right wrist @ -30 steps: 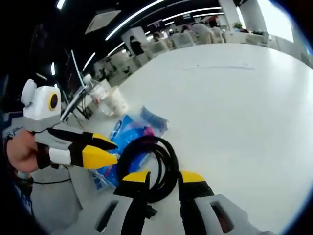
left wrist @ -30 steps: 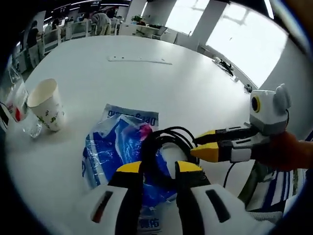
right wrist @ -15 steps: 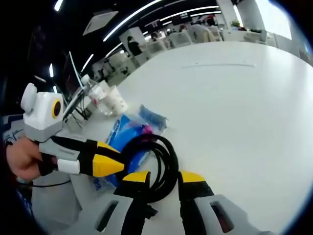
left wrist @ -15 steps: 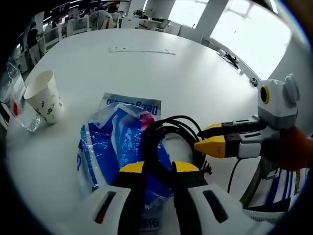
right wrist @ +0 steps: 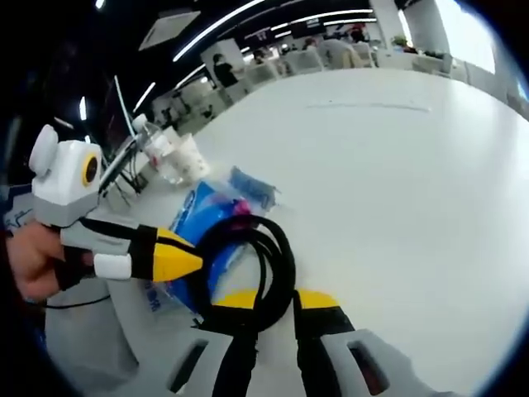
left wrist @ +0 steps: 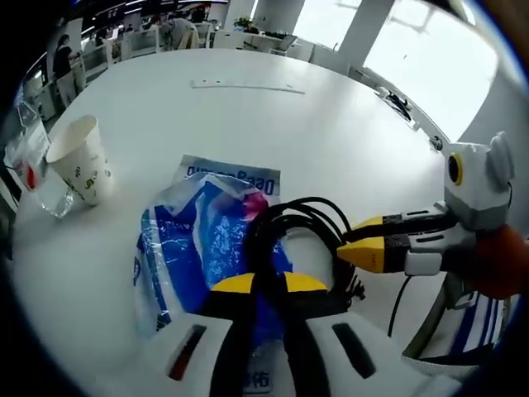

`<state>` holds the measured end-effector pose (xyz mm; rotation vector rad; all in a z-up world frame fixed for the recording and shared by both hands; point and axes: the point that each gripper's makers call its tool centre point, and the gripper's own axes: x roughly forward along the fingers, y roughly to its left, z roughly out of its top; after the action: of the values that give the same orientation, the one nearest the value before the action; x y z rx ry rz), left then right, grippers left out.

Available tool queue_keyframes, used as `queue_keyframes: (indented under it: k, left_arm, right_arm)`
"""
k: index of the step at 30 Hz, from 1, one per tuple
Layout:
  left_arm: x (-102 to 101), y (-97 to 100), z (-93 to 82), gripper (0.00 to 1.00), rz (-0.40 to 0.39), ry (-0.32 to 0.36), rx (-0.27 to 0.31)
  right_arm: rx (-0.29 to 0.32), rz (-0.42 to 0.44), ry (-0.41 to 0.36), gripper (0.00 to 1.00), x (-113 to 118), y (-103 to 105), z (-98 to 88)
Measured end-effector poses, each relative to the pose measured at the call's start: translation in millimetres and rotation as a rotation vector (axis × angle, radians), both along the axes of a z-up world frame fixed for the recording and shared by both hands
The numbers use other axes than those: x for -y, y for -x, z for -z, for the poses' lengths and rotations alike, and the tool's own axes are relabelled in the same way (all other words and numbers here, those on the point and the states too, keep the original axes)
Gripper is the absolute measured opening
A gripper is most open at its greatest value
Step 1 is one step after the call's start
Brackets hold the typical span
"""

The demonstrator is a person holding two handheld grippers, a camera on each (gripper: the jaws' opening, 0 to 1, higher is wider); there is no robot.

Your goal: Arrange the tabletop items into an orderly group along one side of the table until the central work area is clear of visible clutter.

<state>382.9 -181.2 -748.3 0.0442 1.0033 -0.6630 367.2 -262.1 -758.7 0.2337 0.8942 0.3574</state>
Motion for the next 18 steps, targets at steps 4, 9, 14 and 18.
queue_keyframes:
  k: [4, 9, 14, 18]
  left_arm:
    - [0.1, 0.4, -1.0, 0.06, -0.001, -0.004, 0.004]
    - [0.7, 2.5, -2.3, 0.04, -0.005, 0.002, 0.001]
    - [5.9, 3.0, -8.0, 0.03, -0.021, 0.022, 0.000]
    - [12.3, 0.3, -12.2, 0.02, -0.020, 0.033, 0.001]
  right_arm:
    - [0.014, 0.025, -0.006, 0.04, 5.0, -2.4, -6.3]
    - [0.022, 0.049, -0.034, 0.00, 10.2, -1.6, -9.9]
    - [0.029, 0.058, -0.041, 0.00, 16.1, -0.7, -12.9]
    - [0.039, 0.067, -0.046, 0.00, 22.1, -1.2, -18.3]
